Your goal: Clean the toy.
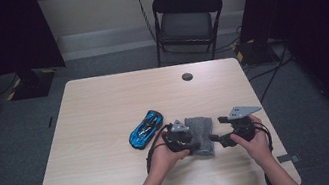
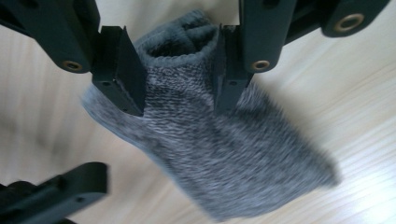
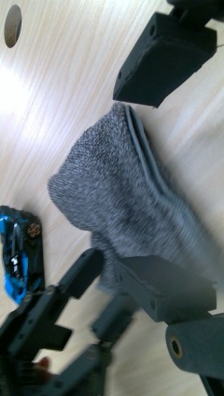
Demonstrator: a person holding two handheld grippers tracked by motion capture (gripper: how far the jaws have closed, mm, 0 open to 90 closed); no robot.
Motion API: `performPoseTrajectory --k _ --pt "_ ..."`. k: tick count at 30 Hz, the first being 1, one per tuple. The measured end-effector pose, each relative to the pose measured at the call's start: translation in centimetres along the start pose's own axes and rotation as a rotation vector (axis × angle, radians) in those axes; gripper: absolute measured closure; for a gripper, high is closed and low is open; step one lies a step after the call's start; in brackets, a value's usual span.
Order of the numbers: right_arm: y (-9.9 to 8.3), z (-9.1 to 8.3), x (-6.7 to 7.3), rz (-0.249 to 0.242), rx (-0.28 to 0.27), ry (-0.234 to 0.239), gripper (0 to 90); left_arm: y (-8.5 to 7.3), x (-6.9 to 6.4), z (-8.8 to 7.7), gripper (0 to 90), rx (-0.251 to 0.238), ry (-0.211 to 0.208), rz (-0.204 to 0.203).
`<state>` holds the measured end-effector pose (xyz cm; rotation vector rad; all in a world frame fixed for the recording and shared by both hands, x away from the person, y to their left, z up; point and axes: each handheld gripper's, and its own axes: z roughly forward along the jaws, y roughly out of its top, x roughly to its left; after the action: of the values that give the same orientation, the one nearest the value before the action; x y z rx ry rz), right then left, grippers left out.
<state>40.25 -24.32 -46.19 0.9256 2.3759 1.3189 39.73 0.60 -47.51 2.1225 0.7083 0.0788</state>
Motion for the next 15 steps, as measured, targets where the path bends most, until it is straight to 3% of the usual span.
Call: performPoseTrajectory --k 3,6,8,10,12,15 --pt "0.1 -0.3 0.7 0.014 -0.01 -0.012 14.4 0.4 0.1 -0.9 46.2 -0.03 0.047 0.009" --pt "0.2 0.0 1.8 0.067 -0.017 -0.028 14.1 0.5 1.1 -2.4 43.6 -0.042 0.085 0.006" --pt "0.3 0.5 2.3 0.087 0.0 -0.047 15.2 0.4 2.0 -3.5 41.7 -0.042 0.126 0.015" --pt "0.3 1.2 2.9 0.1 0.028 -0.065 18.8 0.3 2.9 -4.4 39.0 -0.06 0.145 -0.003" --pt "0.2 2.4 3.8 0.158 0.041 -0.05 23.6 0.3 4.0 -5.4 35.2 -0.08 0.178 -0.008" --pt "0.3 2.9 4.5 0.169 0.055 -0.068 27.1 0.3 5.5 -7.1 32.4 -0.092 0.24 -0.026"
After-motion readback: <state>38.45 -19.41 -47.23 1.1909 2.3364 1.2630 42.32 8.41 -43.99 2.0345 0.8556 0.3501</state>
